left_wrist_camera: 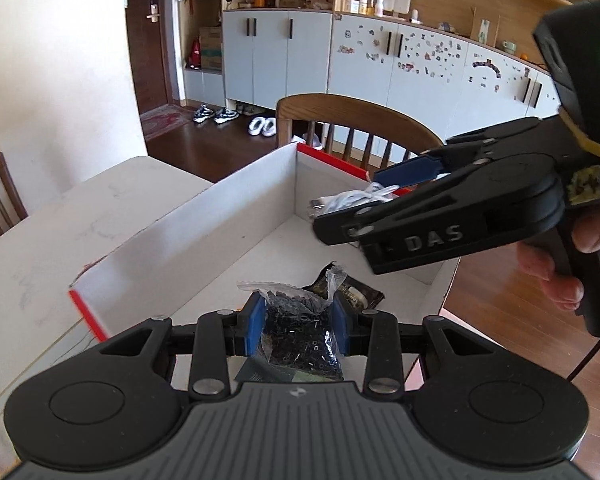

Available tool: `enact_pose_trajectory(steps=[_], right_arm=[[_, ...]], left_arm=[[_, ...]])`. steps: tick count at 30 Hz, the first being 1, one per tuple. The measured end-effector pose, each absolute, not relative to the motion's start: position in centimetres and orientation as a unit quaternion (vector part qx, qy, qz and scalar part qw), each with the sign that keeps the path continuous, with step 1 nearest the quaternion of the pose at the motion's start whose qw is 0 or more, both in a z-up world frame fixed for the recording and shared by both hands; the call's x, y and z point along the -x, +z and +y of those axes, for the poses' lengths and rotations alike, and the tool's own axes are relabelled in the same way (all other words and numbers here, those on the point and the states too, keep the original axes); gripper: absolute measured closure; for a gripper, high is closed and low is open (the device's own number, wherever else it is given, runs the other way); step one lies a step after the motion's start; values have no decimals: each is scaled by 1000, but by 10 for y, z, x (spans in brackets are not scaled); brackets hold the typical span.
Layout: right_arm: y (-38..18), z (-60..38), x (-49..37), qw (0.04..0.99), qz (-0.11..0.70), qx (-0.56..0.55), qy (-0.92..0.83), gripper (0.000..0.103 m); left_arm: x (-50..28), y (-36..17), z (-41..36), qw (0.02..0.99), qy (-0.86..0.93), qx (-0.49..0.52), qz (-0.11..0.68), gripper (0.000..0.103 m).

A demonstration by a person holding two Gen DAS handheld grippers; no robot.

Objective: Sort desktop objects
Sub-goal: 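Lower the white cable into the box and open the right tool while the left tool lowers the seaweed bag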

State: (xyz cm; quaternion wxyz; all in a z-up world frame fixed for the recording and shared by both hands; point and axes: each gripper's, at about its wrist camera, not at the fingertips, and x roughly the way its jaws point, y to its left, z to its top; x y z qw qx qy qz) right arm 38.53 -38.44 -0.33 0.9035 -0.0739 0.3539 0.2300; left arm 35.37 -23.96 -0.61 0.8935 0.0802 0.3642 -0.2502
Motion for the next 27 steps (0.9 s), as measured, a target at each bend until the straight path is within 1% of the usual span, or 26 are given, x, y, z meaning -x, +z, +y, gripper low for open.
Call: enact_pose_trajectory(steps=[7, 11, 27], right_arm=[[-16, -375, -410, 886, 380, 93, 248, 30], [-25, -372, -428, 874, 402, 85, 259, 30], [-66, -348, -465, 828, 470, 152, 266, 30]], left_arm=[[-372, -19, -254, 879, -263, -87, 389, 69], [-384, -28, -260, 868, -267, -86, 409, 69], [-426, -56, -284, 834, -270, -104, 469, 69]])
